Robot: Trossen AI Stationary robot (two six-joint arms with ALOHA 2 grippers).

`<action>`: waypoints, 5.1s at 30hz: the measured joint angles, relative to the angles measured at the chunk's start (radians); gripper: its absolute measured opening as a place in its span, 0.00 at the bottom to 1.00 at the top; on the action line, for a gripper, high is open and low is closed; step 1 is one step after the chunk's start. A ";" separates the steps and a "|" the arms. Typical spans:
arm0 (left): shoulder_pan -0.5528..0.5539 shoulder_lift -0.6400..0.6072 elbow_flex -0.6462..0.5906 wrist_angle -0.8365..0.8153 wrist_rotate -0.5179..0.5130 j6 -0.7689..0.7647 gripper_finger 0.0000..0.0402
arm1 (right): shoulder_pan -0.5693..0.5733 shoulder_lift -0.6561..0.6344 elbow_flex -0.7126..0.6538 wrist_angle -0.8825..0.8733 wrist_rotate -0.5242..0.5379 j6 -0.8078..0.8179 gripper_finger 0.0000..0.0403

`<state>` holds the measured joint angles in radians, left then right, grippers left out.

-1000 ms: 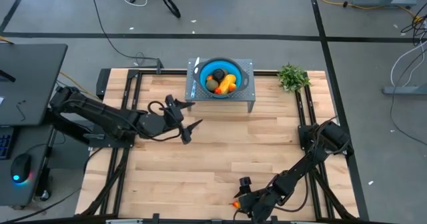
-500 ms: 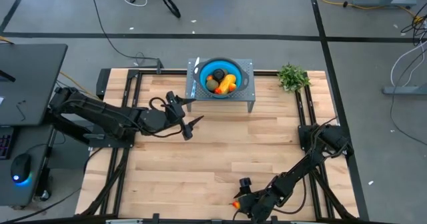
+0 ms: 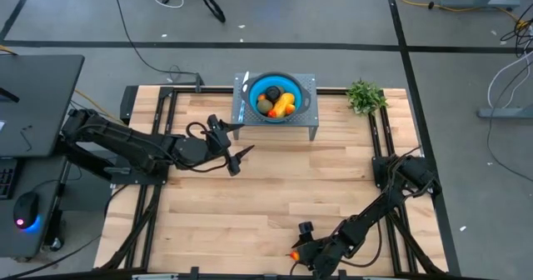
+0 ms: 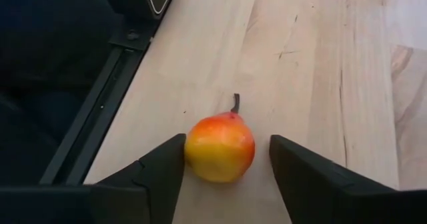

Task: Pick & Place Fruit
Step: Put the orange pear into the blue strainer bowl

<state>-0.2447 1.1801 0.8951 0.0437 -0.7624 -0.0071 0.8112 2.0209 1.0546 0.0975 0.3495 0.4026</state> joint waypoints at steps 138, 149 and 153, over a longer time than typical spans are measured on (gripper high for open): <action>-0.003 0.000 0.000 0.007 0.022 0.020 0.85 | -0.850 -0.414 0.000 0.466 0.706 -0.890 0.39; -0.003 0.000 0.000 0.007 0.022 0.045 0.85 | -0.893 -0.414 0.000 0.320 0.590 -0.745 0.39; -0.003 0.000 0.000 0.007 0.022 0.045 0.85 | -0.911 -0.415 0.000 0.284 0.555 -0.692 0.39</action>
<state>-0.2478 1.1801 0.8951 0.0512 -0.7403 0.0380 -0.1000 1.6062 1.0542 0.3812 0.9047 -0.2896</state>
